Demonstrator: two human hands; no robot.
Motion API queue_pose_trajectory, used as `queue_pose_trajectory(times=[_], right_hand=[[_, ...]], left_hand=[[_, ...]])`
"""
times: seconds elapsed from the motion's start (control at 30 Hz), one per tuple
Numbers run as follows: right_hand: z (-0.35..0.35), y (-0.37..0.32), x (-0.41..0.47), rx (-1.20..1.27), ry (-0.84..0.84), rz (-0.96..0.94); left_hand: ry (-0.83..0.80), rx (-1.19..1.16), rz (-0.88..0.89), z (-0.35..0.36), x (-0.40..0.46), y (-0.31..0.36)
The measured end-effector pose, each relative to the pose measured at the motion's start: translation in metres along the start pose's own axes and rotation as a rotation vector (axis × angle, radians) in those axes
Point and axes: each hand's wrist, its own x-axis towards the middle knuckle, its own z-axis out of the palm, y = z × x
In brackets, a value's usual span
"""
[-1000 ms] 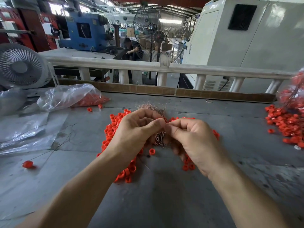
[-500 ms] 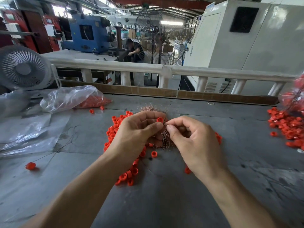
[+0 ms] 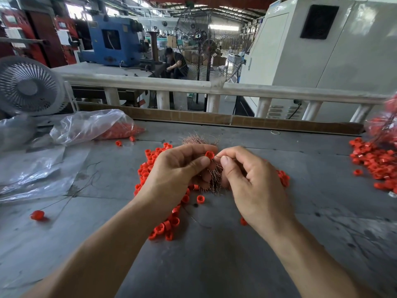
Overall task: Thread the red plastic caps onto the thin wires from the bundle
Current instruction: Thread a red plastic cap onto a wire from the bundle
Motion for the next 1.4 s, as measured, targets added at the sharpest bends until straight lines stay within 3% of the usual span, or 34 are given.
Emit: queue_pose_trajectory(times=[0.27, 0.53, 0.77, 1.13, 1.4], right_hand=[[0.000, -0.002, -0.001, 0.078, 0.009, 0.077], [0.004, -0.003, -0.001, 0.143, 0.041, 0.143], [0.008, 0.002, -0.002, 0.182, 0.081, 0.219], [0.011, -0.005, -0.002, 0.518, 0.090, 0.293], [0.015, -0.002, -0.003, 0.481, 0.038, 0.301]], left_hand=[[0.054, 0.012, 0.057, 0.005, -0.002, 0.002], [0.171, -0.015, -0.014, 0.006, -0.001, -0.002], [0.184, -0.194, -0.087, 0.013, -0.001, -0.005], [0.189, -0.297, -0.170, 0.015, -0.003, -0.001], [0.171, -0.275, -0.135, 0.015, -0.005, 0.001]])
